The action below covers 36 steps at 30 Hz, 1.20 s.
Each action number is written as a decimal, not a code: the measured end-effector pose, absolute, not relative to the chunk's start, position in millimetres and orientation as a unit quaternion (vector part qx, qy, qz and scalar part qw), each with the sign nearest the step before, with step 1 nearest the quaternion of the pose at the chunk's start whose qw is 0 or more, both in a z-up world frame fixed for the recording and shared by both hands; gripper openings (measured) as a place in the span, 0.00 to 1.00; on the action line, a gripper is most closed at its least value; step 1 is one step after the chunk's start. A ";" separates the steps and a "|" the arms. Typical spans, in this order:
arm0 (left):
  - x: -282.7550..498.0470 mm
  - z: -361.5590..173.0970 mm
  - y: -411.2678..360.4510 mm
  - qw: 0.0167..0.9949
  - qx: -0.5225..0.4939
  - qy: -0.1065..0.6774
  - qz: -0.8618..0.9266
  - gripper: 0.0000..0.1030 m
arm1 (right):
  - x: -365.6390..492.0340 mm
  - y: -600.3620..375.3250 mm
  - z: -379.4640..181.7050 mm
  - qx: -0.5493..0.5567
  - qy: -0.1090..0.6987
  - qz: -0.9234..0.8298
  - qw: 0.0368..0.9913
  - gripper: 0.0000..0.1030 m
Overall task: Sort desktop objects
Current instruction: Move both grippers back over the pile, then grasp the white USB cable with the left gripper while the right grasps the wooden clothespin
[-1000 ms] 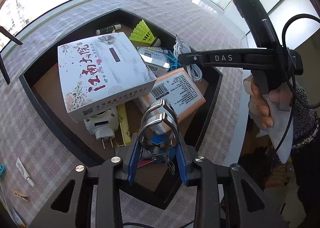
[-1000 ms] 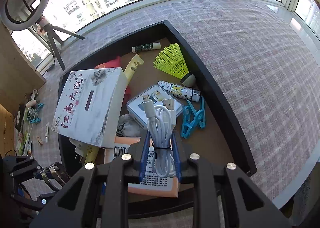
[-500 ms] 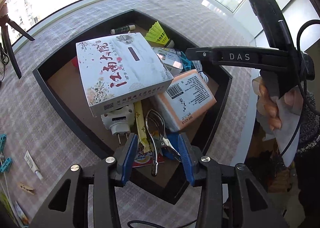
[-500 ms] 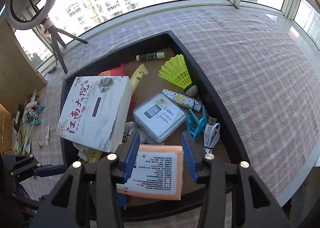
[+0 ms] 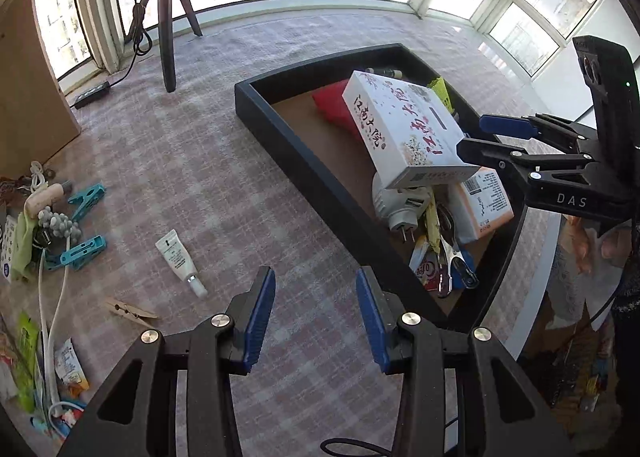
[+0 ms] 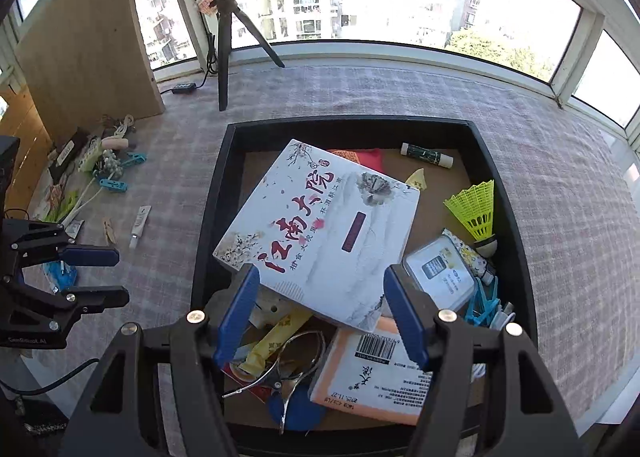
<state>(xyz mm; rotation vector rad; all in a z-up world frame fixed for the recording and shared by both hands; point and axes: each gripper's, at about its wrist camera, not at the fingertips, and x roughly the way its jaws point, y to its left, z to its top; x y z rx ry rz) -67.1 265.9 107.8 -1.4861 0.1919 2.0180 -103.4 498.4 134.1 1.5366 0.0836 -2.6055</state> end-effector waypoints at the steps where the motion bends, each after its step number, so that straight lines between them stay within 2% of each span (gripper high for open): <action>1: -70.3 105.5 251.1 0.296 -0.565 0.066 0.767 0.39 | -106.0 490.6 134.3 0.508 0.028 -0.858 0.067 0.62; 10: -74.6 84.1 96.6 0.165 -0.583 0.008 0.796 0.39 | -134.0 411.6 126.0 0.522 -0.004 -0.839 0.154 0.62; 16: -50.5 76.1 8.0 0.087 -0.591 -0.042 0.801 0.39 | -141.3 338.1 106.9 0.535 0.035 -0.815 0.221 0.61; 20: -32.3 70.2 -37.3 0.045 -0.592 -0.082 0.800 0.39 | -145.9 296.3 95.3 0.545 0.061 -0.797 0.252 0.54; 23: -20.3 63.7 -59.0 0.024 -0.593 -0.112 0.797 0.39 | -147.9 269.4 86.8 0.549 0.089 -0.787 0.268 0.52; 27: -3.5 54.8 -68.6 0.017 -0.595 -0.143 0.790 0.37 | -151.6 246.4 74.6 0.556 0.111 -0.775 0.279 0.44; 31: -1.1 41.6 -62.6 0.021 -0.607 -0.147 0.781 0.37 | -156.5 231.6 64.7 0.561 0.126 -0.766 0.288 0.42; 36: -7.5 32.3 -57.0 0.023 -0.608 -0.161 0.777 0.37 | -163.3 221.8 53.9 0.570 0.133 -0.757 0.291 0.35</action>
